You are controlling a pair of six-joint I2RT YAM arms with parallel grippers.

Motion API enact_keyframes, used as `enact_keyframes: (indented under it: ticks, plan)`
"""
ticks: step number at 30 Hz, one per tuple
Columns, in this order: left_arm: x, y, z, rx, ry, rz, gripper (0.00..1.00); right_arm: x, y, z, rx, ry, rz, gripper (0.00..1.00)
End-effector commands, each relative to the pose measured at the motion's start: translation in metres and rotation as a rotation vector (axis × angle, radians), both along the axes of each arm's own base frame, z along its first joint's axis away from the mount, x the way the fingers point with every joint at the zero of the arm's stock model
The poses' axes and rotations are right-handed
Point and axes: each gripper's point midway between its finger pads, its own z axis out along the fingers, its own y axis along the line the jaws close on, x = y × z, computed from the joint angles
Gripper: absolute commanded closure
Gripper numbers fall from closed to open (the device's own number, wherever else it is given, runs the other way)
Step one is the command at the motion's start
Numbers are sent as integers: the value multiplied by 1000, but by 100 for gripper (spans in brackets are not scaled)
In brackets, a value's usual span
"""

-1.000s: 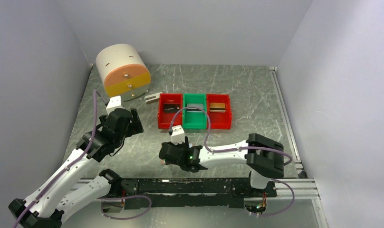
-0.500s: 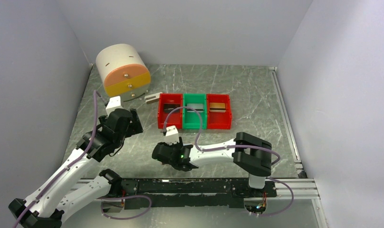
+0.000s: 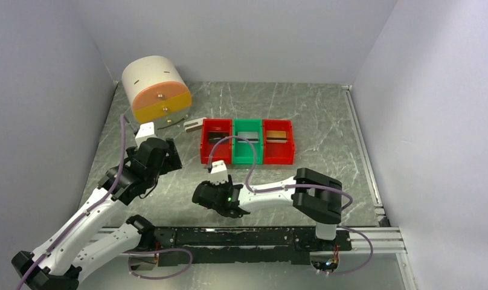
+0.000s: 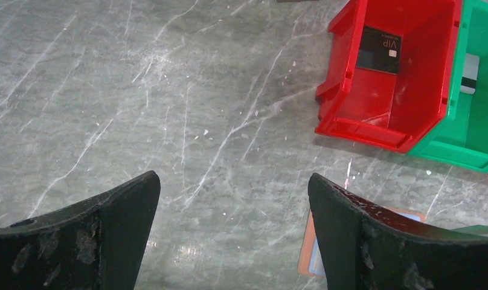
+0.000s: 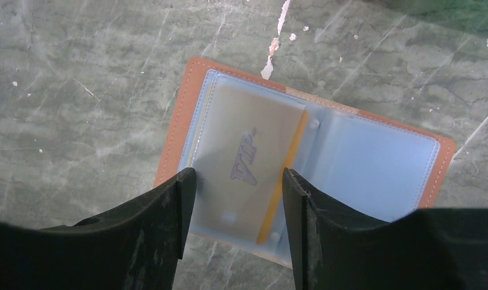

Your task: Take the credit cards out of the card holder

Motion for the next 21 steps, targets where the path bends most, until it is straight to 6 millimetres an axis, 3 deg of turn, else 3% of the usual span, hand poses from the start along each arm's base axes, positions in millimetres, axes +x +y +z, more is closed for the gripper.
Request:
enact_keyframes:
  ticks: [1,14,21]
  plan:
    - [3,2,12,-12,-30,15,3,0,-11,-14,-51,0,-41,41]
    - [6,-3,5,0,-2,-7,3,6,-16,-19,14,38,-57,74]
    - [6,-5,2,4,13,-16,4,5,-20,-17,76,54,-39,77]
